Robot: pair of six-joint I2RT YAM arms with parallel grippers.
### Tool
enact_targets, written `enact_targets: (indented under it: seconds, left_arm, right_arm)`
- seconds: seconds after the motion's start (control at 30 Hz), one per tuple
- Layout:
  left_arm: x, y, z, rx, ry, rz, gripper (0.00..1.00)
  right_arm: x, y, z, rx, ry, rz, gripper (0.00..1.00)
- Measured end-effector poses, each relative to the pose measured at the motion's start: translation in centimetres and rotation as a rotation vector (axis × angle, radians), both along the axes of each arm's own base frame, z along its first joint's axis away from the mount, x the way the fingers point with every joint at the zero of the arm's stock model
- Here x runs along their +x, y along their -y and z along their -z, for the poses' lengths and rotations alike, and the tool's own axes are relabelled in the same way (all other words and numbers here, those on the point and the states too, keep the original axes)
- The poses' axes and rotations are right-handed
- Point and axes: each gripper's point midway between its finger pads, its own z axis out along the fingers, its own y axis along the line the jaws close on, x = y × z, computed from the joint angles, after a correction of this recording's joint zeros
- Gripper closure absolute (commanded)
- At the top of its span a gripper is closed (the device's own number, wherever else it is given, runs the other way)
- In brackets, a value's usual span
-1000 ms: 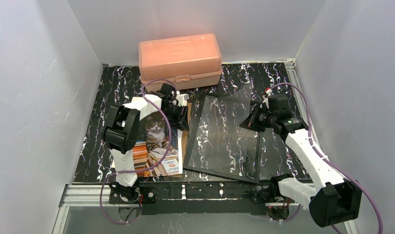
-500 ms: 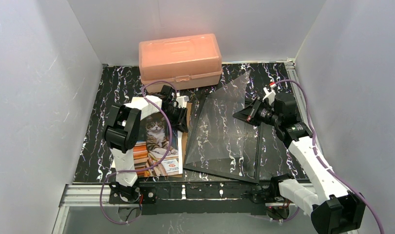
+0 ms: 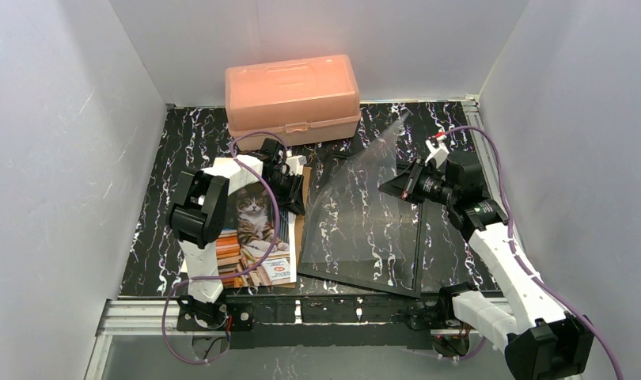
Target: Put the photo into the frame
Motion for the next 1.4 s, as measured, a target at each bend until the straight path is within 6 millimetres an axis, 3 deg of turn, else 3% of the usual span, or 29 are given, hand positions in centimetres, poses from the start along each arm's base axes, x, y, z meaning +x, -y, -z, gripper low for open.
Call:
enact_targets:
  seconds: [0.33,0.67,0.93,1.03,1.2,1.4]
  left_arm:
    - [0.1,0.1,0.0,-0.005,0.004,0.001,0.75]
    - [0.1,0.1,-0.1,-0.007,0.003,0.001,0.76]
    - [0.0,0.2,-0.1,-0.01,0.001,0.0,0.77]
    - [0.0,0.2,-0.1,-0.012,-0.001,0.0,0.77]
    - [0.0,0.2,-0.1,-0.012,-0.002,0.001,0.77]
    - [-0.1,0.4,-0.1,-0.014,-0.006,0.002,0.79]
  right_arm:
    - [-0.3,0.9,4.5,-0.164,-0.061,-0.056,0.99]
    - [-1.1,2.4,5.8,-0.266,-0.078,-0.037,0.99]
    - [-2.8,4.1,5.2,-0.305,-0.06,0.028,0.99]
    - [-3.0,4.4,6.0,-0.318,-0.074,0.043,0.99]
    - [-3.3,4.7,7.3,-0.325,-0.118,0.057,0.99]
    - [-3.3,4.1,7.0,-0.285,-0.126,0.047,0.99]
